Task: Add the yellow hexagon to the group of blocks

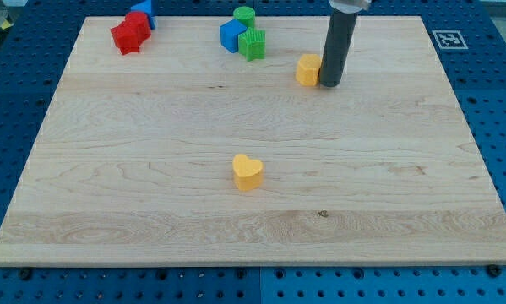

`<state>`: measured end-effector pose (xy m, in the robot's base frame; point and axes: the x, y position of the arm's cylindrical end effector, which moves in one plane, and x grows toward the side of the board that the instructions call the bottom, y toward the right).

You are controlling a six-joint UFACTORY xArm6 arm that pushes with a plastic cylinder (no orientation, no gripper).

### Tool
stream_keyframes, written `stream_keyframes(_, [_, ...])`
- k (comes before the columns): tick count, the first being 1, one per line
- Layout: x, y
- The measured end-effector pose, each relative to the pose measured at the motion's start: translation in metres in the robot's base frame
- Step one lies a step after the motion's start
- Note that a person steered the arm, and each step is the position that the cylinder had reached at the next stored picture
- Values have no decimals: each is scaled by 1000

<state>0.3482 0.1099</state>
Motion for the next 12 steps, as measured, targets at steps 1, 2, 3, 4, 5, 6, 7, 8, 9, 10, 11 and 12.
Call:
stream_keyframes(1, [1,-7])
stream_keyframes(2, [7,-8])
stream_keyframes(3, [9,-8])
stream_keyframes(4, [9,-13])
stream_keyframes(5, [8,-32])
stream_keyframes(6, [-13,-33])
stream_keyframes(7, [-42,-33])
stream_keyframes(8, [-64,-38])
stream_keyframes(9, [-77,-52])
stream_keyframes(10, [-84,-63])
stream_keyframes(11, [-49,-49])
stream_keyframes(12, [15,-60])
